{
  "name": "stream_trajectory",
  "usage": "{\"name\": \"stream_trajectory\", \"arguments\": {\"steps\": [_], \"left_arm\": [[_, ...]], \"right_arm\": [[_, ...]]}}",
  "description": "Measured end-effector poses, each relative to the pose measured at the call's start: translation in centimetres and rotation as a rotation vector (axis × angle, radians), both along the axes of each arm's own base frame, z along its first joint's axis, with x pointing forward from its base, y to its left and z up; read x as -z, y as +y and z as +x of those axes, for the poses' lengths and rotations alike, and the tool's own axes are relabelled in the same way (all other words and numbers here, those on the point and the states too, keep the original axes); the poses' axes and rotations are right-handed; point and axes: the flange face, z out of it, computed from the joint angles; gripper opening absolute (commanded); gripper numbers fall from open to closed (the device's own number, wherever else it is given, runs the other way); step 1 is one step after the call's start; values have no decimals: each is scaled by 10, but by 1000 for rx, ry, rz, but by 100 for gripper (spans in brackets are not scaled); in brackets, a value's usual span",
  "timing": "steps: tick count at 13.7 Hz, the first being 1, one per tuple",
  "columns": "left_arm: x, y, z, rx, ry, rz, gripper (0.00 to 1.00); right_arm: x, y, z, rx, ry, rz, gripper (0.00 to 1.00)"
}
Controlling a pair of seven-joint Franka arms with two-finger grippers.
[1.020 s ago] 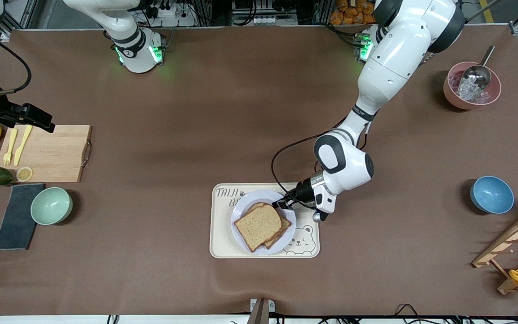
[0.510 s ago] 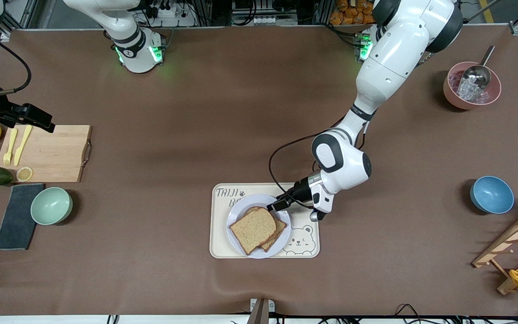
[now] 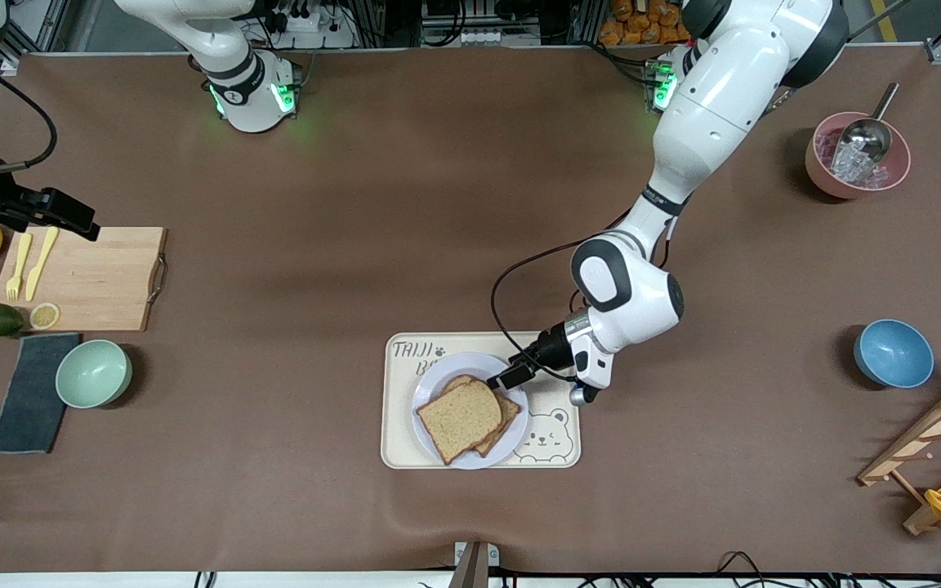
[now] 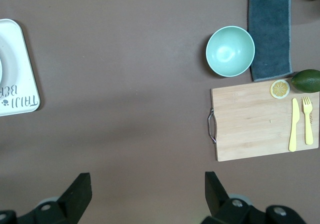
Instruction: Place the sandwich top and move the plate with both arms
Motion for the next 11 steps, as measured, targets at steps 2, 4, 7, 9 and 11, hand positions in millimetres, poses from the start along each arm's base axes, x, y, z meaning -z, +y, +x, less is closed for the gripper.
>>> {"name": "stream_trajectory", "arguments": {"steps": [2, 4, 7, 9, 11], "left_arm": [[-16, 7, -1, -12, -7, 2, 100], [-38, 25, 1, -32, -29, 16, 100], [-71, 65, 5, -62, -74, 60, 100], [-90, 86, -1, -53, -102, 106, 100], [-107, 112, -6, -53, -126, 148, 100]], "right_arm": [[0, 0, 0, 0, 0, 0, 100], [0, 0, 0, 0, 0, 0, 100], [0, 0, 0, 0, 1, 0, 100], [1, 0, 0, 0, 1, 0, 100], [1, 0, 0, 0, 1, 0, 100]]}}
